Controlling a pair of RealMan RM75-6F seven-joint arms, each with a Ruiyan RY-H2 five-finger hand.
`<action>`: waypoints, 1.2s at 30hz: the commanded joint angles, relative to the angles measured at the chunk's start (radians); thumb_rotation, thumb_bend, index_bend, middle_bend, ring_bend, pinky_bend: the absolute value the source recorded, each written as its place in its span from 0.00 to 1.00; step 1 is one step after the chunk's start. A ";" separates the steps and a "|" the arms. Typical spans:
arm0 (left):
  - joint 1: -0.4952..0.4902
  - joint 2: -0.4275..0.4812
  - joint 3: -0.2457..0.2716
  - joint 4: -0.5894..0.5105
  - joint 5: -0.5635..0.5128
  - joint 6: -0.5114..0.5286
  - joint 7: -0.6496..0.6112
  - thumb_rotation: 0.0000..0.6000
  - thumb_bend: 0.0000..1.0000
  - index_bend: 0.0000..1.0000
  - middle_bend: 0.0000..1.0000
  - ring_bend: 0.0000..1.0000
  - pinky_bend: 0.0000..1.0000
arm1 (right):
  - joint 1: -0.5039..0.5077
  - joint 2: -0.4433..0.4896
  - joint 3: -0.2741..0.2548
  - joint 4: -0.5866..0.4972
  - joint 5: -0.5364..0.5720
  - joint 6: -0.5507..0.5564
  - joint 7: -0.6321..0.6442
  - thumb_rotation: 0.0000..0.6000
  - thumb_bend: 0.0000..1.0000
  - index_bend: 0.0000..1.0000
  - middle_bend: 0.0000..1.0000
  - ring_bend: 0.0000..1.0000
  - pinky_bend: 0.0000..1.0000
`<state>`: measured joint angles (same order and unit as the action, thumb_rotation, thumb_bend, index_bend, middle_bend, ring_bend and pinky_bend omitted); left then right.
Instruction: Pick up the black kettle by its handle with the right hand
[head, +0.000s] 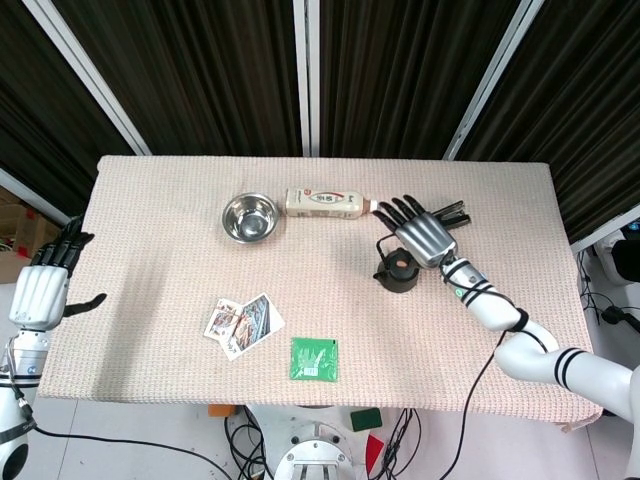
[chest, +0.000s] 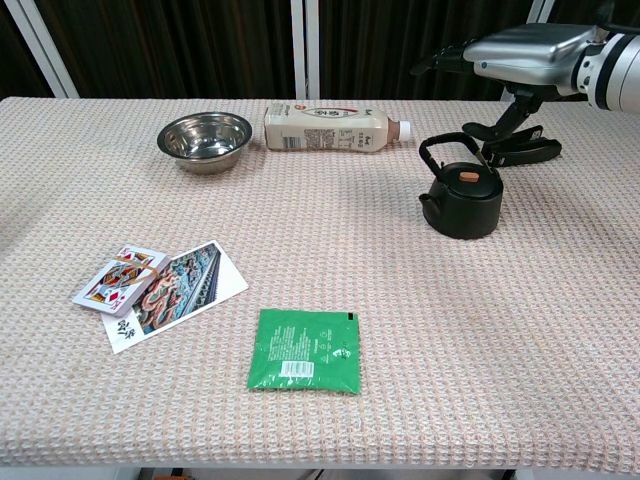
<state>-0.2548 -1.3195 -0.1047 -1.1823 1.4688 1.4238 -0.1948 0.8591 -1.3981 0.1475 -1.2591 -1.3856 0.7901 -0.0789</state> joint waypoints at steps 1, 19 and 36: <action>0.002 -0.001 0.001 0.002 -0.001 0.000 -0.002 0.98 0.02 0.13 0.15 0.12 0.19 | 0.008 -0.005 0.009 0.000 0.029 -0.028 0.035 0.90 0.83 0.00 0.05 0.00 0.00; 0.001 -0.007 0.002 0.034 -0.004 -0.012 -0.031 0.98 0.02 0.13 0.15 0.12 0.19 | 0.094 -0.068 0.028 0.092 0.152 -0.218 0.067 0.75 0.94 0.24 0.27 0.24 0.00; 0.003 -0.020 0.008 0.073 -0.007 -0.028 -0.064 0.98 0.02 0.13 0.15 0.12 0.19 | 0.126 -0.089 0.028 0.127 0.227 -0.317 0.105 0.75 0.91 0.42 0.38 0.25 0.00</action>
<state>-0.2520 -1.3389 -0.0971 -1.1100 1.4615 1.3962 -0.2582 0.9846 -1.4878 0.1748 -1.1311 -1.1595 0.4741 0.0253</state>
